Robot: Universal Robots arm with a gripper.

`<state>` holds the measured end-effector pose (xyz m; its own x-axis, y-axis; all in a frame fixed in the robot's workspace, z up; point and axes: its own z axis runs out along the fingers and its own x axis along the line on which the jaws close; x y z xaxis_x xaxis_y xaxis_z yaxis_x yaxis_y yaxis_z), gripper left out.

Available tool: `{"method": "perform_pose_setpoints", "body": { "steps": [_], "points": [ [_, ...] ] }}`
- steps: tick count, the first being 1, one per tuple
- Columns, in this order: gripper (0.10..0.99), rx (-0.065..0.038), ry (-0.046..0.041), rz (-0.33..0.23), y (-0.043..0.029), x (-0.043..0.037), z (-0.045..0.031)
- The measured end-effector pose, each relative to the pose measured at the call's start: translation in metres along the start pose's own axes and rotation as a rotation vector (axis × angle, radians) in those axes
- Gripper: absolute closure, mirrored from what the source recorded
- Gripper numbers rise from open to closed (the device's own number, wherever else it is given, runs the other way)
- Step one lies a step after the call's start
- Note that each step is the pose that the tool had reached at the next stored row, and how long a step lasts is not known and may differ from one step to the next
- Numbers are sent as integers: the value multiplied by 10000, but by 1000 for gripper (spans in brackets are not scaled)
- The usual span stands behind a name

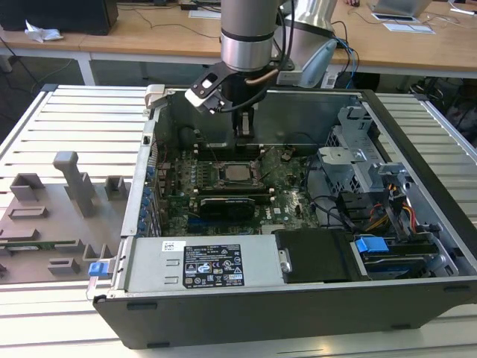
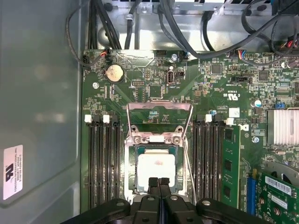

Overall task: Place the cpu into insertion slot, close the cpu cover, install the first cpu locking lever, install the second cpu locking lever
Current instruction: 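Place the cpu into insertion slot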

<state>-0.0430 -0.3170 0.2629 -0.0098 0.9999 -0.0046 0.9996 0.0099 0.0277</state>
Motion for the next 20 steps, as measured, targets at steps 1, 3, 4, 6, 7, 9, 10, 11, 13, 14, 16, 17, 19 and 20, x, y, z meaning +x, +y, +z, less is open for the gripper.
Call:
{"method": "perform_pose_setpoints", "body": {
  "steps": [1,3,4,6,7,9,10,11,13,14,16,17,19,20],
  "points": [
    [980,0,1,1,1,0,-18],
    [980,0,0,0,3,0,-52],
    [980,0,0,0,4,0,-70],
    [980,0,0,0,5,0,-104],
    [980,0,0,0,6,-1,-116],
    [980,0,0,0,7,-1,-150],
    [980,0,0,1,7,-1,-170],
    [980,1,0,1,7,-1,-183],
    [980,0,0,0,8,-1,-202],
    [980,0,0,0,8,-1,-211],
    [980,0,0,0,9,-1,-241],
    [980,0,1,1,9,-1,-252],
    [980,0,0,0,11,-1,-315],
    [980,0,0,0,12,-2,-333]
  ]
}}
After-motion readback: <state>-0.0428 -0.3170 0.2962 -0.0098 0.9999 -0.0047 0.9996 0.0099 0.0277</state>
